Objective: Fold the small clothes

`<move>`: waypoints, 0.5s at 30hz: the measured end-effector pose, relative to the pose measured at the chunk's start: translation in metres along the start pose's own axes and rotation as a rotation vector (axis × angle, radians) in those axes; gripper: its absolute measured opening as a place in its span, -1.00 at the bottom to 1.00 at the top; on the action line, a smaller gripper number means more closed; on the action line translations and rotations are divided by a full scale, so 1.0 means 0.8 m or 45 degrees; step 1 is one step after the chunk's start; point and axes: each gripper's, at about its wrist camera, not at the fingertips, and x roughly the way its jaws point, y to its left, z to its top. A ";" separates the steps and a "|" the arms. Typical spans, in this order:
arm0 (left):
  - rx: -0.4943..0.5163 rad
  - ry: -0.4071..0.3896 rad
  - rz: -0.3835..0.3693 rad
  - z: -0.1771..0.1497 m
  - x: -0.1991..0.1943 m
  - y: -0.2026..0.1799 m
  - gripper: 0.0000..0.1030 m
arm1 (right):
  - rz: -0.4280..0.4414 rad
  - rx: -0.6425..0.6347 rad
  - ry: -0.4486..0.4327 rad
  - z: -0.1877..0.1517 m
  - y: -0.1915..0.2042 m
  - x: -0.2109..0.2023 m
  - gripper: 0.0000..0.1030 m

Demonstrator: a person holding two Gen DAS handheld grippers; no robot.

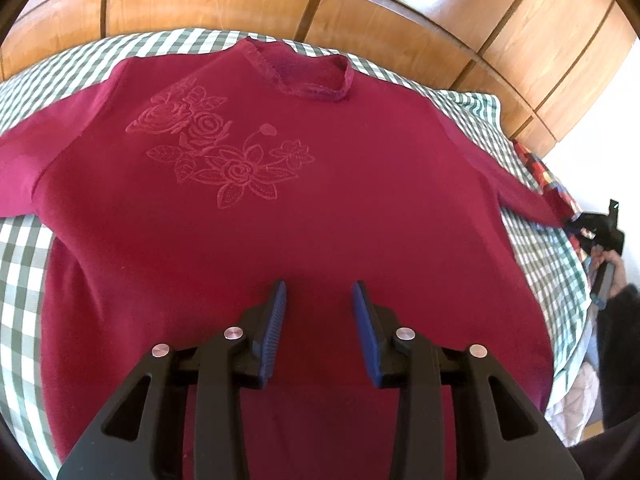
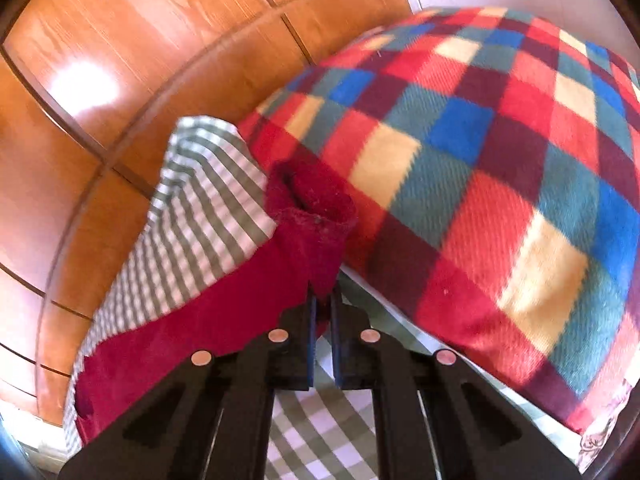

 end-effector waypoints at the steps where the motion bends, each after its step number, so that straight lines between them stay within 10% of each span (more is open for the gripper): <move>1: -0.009 0.001 -0.011 0.001 -0.002 0.001 -0.34 | 0.002 0.012 0.007 0.001 0.002 0.003 -0.90; 5: -0.010 -0.029 -0.028 0.004 -0.017 0.006 -0.25 | 0.072 -0.014 -0.035 0.014 0.038 -0.009 -0.90; 7: -0.019 -0.063 -0.023 0.004 -0.026 0.010 0.22 | 0.143 -0.091 -0.072 0.019 0.088 -0.021 -0.90; 15: -0.121 -0.121 -0.048 0.013 -0.048 0.044 0.22 | 0.556 -0.469 -0.056 -0.046 0.348 -0.053 -0.90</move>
